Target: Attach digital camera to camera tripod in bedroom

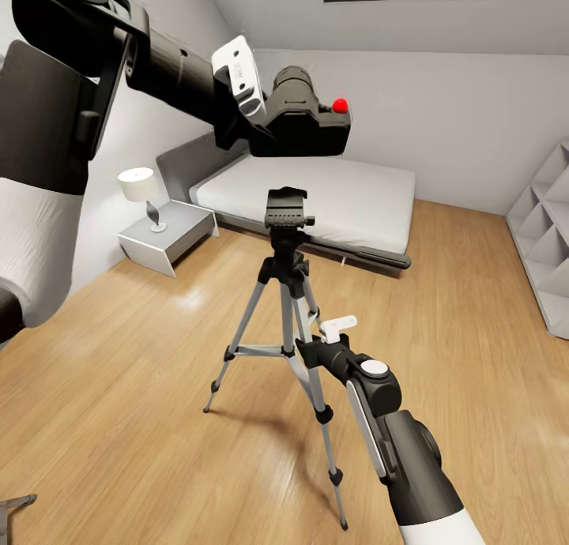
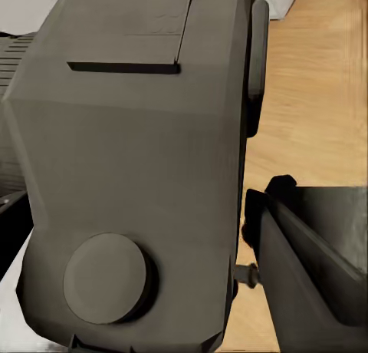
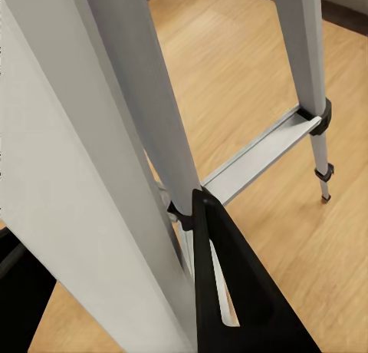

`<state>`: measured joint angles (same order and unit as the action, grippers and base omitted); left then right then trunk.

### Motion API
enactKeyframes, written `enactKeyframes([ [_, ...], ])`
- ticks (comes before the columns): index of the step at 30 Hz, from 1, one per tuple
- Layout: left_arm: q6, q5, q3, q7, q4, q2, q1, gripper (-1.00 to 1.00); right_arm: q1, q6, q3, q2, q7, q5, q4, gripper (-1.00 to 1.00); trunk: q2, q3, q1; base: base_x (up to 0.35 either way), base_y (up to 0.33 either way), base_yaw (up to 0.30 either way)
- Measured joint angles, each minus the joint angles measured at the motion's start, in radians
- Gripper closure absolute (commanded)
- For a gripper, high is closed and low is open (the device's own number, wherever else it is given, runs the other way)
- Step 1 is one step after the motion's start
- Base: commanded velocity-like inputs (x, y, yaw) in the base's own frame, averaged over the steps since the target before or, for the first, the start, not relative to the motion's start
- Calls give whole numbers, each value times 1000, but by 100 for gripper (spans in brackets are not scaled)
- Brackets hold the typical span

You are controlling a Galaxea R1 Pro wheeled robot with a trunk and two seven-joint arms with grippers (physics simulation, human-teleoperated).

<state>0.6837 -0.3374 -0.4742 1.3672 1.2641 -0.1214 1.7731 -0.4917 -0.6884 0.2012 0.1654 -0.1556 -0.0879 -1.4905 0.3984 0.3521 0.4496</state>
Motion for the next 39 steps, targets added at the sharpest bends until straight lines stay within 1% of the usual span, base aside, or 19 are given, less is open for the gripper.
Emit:
enactKeyframes([
  [2,17,13,-12,2,0,-11,-12,100,0,0,0,0,0,0,0,100,0,0,0,0,0,0],
  [4,34,26,-23,-10,-1,-23,-23,100,0,-1,-1,5,2,-4,1,100,0,0,0,0,0,0],
  [5,42,31,-18,-16,-1,-29,-24,100,0,-1,-1,7,2,-5,1,100,0,0,0,0,0,0],
  [6,50,38,-12,-21,1,-23,-25,100,0,-1,-2,9,3,-6,1,100,0,0,0,0,0,0],
  [14,116,1,32,-69,31,20,-27,100,0,-2,-3,9,4,-5,1,100,0,0,0,0,0,0],
  [18,146,-21,55,-76,42,18,-28,100,0,-2,-3,9,4,-5,1,100,0,0,0,0,0,0],
  [21,168,-38,71,-72,46,9,-28,100,0,-2,-3,8,4,-4,1,100,0,0,0,0,0,0],
  [25,199,-19,93,-68,55,-5,-29,100,0,-1,-3,7,4,-3,1,100,0,0,0,0,0,0],
  [28,203,-2,110,-67,59,-21,-29,100,0,-1,-3,6,4,-2,1,100,0,0,0,0,0,0],
  [39,202,66,102,-66,74,-83,-29,100,0,-1,-3,6,4,-2,1,100,0,0,0,0,0,0],
])
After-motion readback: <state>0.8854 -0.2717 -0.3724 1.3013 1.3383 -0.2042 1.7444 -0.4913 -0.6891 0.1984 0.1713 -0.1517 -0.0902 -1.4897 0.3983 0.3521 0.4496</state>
